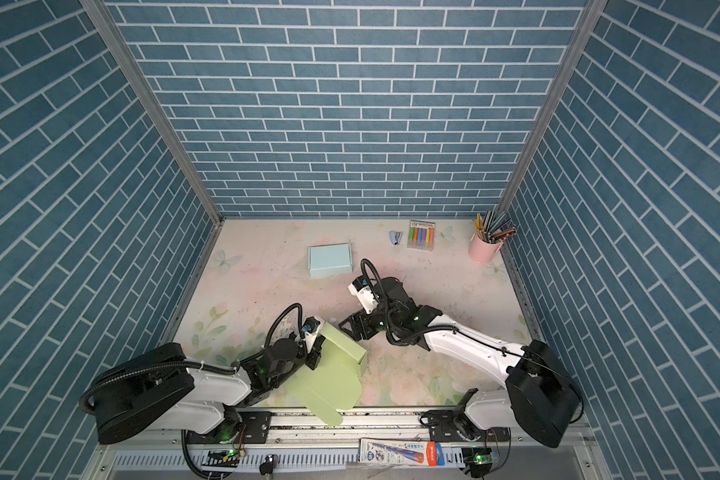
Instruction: Fold the paper box
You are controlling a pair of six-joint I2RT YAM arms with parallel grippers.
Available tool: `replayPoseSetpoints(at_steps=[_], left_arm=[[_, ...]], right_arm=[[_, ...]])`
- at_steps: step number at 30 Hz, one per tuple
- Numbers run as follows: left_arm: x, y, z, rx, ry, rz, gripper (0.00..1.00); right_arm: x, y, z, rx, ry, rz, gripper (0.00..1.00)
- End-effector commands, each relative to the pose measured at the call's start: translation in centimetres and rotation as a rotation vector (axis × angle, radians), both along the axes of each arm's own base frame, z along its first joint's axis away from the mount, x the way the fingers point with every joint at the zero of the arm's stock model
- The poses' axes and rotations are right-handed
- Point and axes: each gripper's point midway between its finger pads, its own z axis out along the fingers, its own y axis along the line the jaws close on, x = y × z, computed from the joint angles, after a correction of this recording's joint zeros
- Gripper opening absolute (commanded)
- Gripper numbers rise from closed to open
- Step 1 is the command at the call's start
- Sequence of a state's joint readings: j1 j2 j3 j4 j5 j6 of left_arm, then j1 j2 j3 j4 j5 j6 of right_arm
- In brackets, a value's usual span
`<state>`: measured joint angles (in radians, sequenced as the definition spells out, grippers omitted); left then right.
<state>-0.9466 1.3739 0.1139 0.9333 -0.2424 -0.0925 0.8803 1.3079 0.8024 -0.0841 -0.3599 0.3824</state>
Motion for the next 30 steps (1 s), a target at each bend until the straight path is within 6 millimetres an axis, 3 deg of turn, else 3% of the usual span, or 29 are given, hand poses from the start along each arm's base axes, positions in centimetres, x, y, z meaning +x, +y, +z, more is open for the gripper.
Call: replayPoseSetpoints(at_steps=[1, 9, 21, 30], left_arm=[[0.3, -0.2, 0.2, 0.010, -0.009, 0.005, 0.20], [0.1, 0.2, -0.1, 0.005, 0.011, 0.019, 0.25], [-0.5, 1.0, -0.4, -0.020, 0.034, 0.043, 0.26], [-1.0, 1.7, -0.8, -0.037, 0.122, 0.093, 0.27]], right_arm=[[-1.0, -0.1, 0.1, -0.087, -0.045, 0.014, 0.75], [-1.2, 1.3, -2.5, -0.251, -0.078, 0.031, 0.79], [-1.1, 2.0, -5.2, -0.374, -0.089, 0.058, 0.76], [-0.7, 1.3, -5.8, -0.393, -0.089, 0.027, 0.61]])
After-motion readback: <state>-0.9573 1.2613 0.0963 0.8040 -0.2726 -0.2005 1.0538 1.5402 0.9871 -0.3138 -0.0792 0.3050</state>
